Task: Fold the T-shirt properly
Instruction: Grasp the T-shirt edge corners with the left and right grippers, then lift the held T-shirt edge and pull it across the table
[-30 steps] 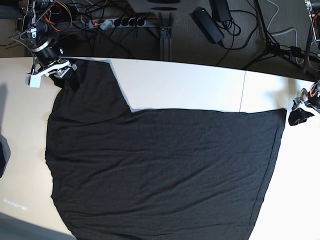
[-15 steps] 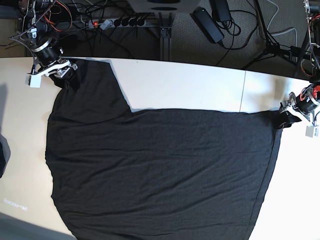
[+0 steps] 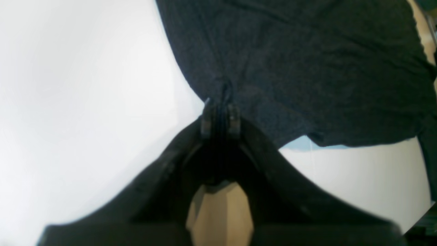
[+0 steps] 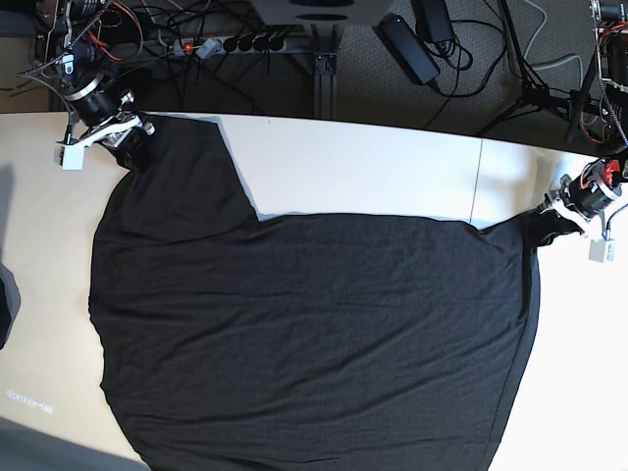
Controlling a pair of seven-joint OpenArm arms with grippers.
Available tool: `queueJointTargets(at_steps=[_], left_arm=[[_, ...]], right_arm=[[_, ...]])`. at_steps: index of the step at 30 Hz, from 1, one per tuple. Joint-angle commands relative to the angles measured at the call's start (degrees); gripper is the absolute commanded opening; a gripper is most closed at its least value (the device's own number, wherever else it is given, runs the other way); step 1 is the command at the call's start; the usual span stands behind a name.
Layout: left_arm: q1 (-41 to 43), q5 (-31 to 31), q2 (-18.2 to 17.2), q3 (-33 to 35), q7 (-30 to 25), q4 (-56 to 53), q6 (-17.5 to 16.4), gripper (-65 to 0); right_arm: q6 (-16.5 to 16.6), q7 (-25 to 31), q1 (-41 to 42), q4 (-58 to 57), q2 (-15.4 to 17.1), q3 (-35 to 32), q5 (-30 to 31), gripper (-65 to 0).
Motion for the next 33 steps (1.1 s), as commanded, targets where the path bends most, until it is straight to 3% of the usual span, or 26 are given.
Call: queueJointTargets(at_steps=[1,12,21,33], left_arm=[[-0.33,1.40,-0.94,-0.24,-0.26,0.33,-1.15,-62.1],[-0.33,7.34,-0.33,-0.24,-2.19,0.33,-1.15,-65.0],[-0.31,7.28,-0.37,-0.24,-0.46,0.33,-1.15,-65.0],[0.66,2.38,-0.70,-0.37,3.37,0.33,-1.15,-65.0]], right_arm=[[0.96,-5.35,-1.09,-0.66,-0.02,-0.63,-3.19,-63.2],[1.01,-5.40,-1.11,-0.66,-0.02,-0.61,-3.26,-65.0],[3.93,-5.66,-1.25,-0.59,-0.02,-0.61,-3.21,-65.0],[3.93,-10.21,-1.60,0.35,0.02,-0.11,-3.21,-65.0]])
